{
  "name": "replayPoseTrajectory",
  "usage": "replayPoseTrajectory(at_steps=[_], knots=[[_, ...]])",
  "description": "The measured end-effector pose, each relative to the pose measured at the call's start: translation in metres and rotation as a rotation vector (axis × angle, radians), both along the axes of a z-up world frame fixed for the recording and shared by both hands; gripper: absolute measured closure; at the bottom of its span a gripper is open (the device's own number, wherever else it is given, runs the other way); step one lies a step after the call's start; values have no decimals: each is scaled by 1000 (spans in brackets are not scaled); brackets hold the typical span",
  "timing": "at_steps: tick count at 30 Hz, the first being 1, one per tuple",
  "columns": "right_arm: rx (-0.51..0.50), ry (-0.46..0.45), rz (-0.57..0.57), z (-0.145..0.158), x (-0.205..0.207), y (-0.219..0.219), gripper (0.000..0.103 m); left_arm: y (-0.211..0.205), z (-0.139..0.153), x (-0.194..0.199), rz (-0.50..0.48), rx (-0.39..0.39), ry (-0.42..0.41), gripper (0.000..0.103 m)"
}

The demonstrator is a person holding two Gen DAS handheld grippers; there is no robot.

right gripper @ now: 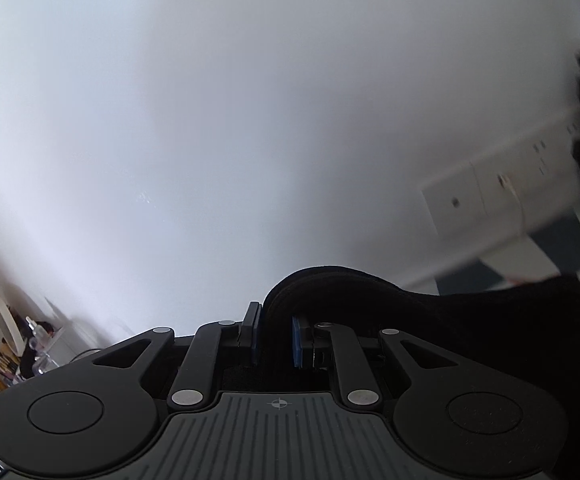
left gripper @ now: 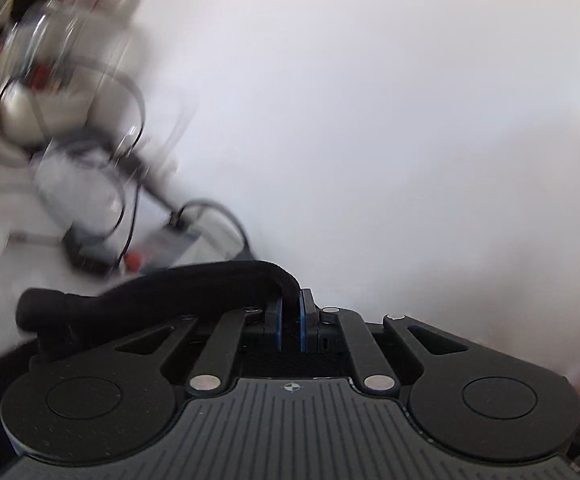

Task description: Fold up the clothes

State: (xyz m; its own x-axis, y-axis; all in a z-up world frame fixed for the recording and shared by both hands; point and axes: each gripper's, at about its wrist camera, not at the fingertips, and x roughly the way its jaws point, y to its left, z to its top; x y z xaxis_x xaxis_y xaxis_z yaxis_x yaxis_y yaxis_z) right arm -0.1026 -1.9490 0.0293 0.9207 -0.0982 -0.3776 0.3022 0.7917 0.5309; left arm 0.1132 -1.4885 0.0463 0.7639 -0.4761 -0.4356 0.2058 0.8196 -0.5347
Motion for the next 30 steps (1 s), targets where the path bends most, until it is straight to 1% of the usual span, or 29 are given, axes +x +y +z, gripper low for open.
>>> replayPoseTrajectory(at_steps=[1,2,4,6,10,13,16,18,19,20,21,22,23,25,26,27,30], knots=[[-16,3,3,0,10,-4,90,-9,0,10,1,13,-1,95],[-7,24,0,-8,23,-12,90,-17,-5,19,-2,31,20,95],[18,85,-9,-31,49,-27,90,-35,-19,37,-8,70,72,95],[42,159,-19,-59,74,-41,90,-53,-40,51,-16,144,127,95],[13,314,-36,-118,108,-53,90,-84,-83,57,-45,296,179,95],[-18,386,-46,-148,120,-55,90,-102,-100,57,-75,387,182,95],[-12,412,-51,-161,120,-57,86,-114,-110,60,-103,444,204,94],[4,414,-48,-159,118,-58,79,-119,-113,59,-129,480,231,83],[15,407,-41,-155,114,-56,72,-120,-113,56,-144,482,237,69],[23,398,-36,-151,110,-55,58,-120,-110,52,-157,483,228,54],[17,386,-36,-144,105,-52,49,-121,-107,48,-168,485,216,48],[12,374,-36,-136,100,-49,34,-121,-103,43,-181,490,202,42],[4,362,-36,-129,94,-46,25,-121,-97,38,-200,495,191,36],[-21,327,-32,-109,76,-39,19,-118,-85,27,-237,492,173,29],[-31,308,-29,-98,65,-35,19,-116,-79,20,-252,493,156,27],[-40,291,-31,-89,54,-32,19,-113,-73,13,-267,495,138,26],[-58,266,-70,-69,15,-21,16,-112,-64,-2,-299,514,142,26]])
